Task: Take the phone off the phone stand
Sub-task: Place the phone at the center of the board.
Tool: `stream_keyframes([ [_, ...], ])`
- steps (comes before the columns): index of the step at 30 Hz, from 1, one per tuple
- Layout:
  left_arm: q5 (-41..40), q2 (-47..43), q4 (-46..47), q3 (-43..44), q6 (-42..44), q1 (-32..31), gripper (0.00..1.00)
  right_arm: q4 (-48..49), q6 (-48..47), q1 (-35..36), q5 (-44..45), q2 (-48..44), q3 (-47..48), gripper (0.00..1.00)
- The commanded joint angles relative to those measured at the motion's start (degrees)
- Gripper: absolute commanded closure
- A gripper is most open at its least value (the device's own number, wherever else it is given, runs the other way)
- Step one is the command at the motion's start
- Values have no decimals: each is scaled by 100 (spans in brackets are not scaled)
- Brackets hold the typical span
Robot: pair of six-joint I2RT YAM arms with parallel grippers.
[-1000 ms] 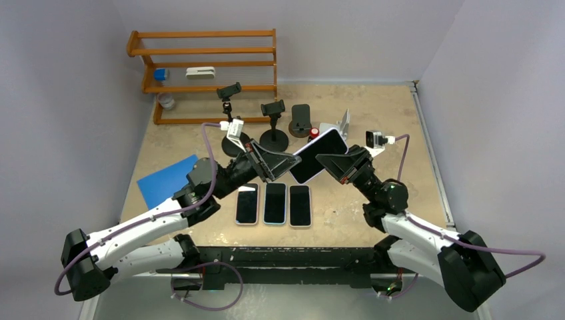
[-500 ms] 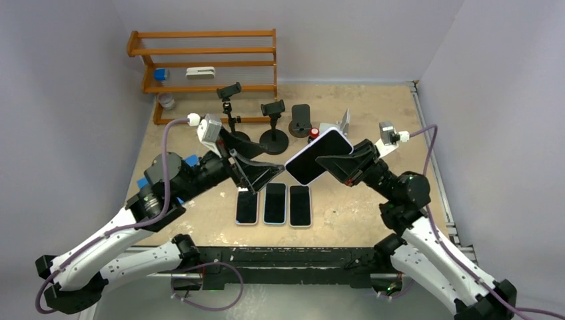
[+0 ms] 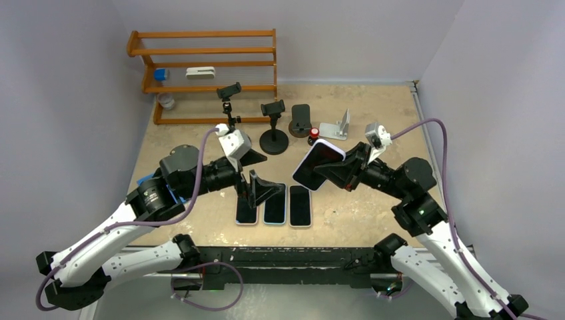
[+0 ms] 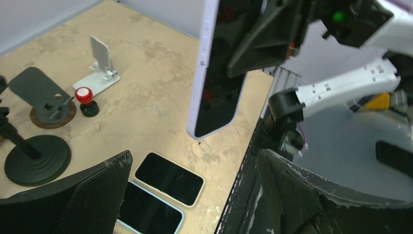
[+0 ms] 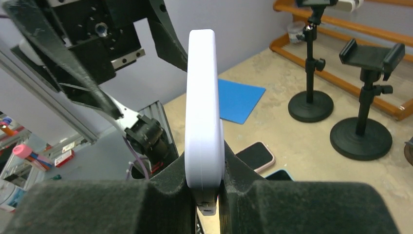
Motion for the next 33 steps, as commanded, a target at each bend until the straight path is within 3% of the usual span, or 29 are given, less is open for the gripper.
stream_keyframes([
  [1, 966, -25, 173, 57, 751, 12, 1, 469, -231, 18, -217, -61, -35, 100],
  [8, 1177, -375, 889, -757, 1145, 10, 0, 592, -308, 19, -416, -19, -186, 100],
  [12, 1922, -554, 1448, -1326, 967, 12, 0, 321, -527, 16, -602, 58, -26, 100],
  [17, 2846, -26, 1163, -1045, 989, 12, 9, 116, -742, 18, -965, 168, 224, 100],
  [28, 2911, 413, 1528, -1030, 704, 8, 10, 631, -457, 27, -1779, 274, 104, 100],
  [33, 3283, 862, 1914, -940, 390, 6, 19, 1052, -166, 24, -1905, 297, -37, 100],
])
